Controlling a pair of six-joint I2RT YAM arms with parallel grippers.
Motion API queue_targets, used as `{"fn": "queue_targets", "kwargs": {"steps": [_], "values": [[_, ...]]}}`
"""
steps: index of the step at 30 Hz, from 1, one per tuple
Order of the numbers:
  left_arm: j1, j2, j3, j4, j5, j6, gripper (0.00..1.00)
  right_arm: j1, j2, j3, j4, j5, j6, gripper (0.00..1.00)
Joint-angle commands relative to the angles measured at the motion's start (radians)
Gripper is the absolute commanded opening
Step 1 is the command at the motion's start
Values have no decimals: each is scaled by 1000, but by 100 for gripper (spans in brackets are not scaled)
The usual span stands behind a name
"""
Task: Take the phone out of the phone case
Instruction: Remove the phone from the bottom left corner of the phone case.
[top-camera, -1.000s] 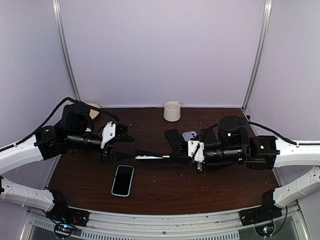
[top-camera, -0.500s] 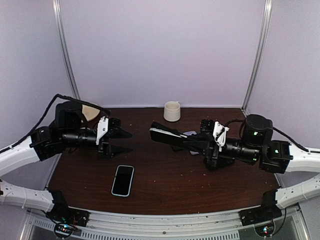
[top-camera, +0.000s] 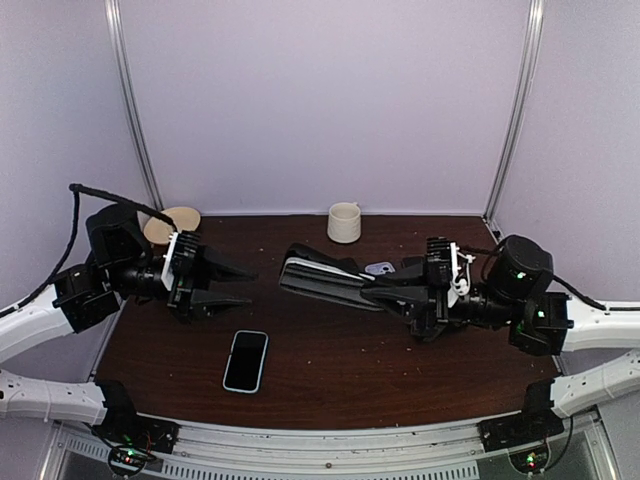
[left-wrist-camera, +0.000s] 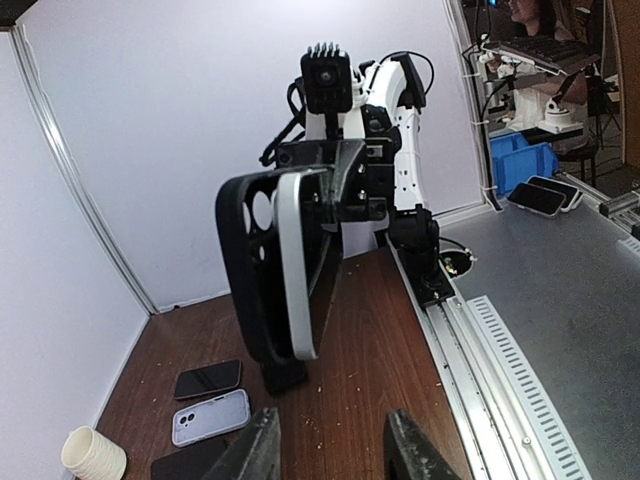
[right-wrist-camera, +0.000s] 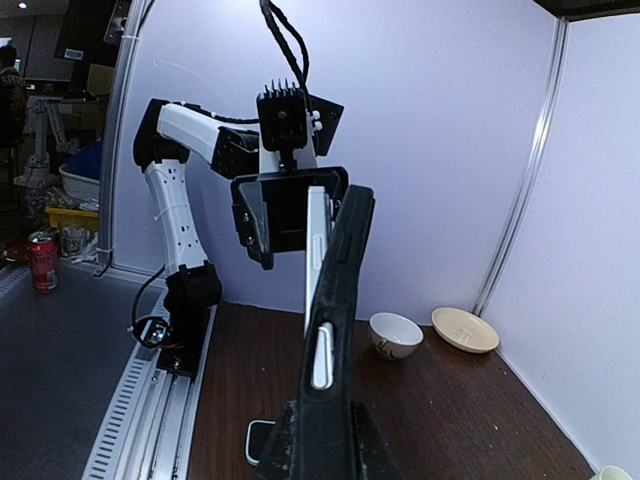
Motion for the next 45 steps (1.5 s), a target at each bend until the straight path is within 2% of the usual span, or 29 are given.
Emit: {"fn": "queue_targets", "kwargs": {"steps": [1, 10, 20, 29, 35, 45], "values": [[16, -10, -7, 84, 26, -46, 38, -16, 47, 39, 223, -69, 121, 0], [36, 4, 0, 118, 0, -118, 38, -27, 153, 68, 406, -136, 283, 0], [43, -10, -2, 126, -44, -137, 34, -45, 196, 124, 452, -175, 373, 0], [49, 14, -4, 190, 34, -226, 39, -45, 248, 150, 484, -221, 422, 0], [50, 45, -2, 230, 115, -292, 44, -45, 309, 168, 564, -235, 461, 0], [49, 66, 1, 255, 160, -330, 42, -45, 372, 200, 608, -265, 490, 0]]}}
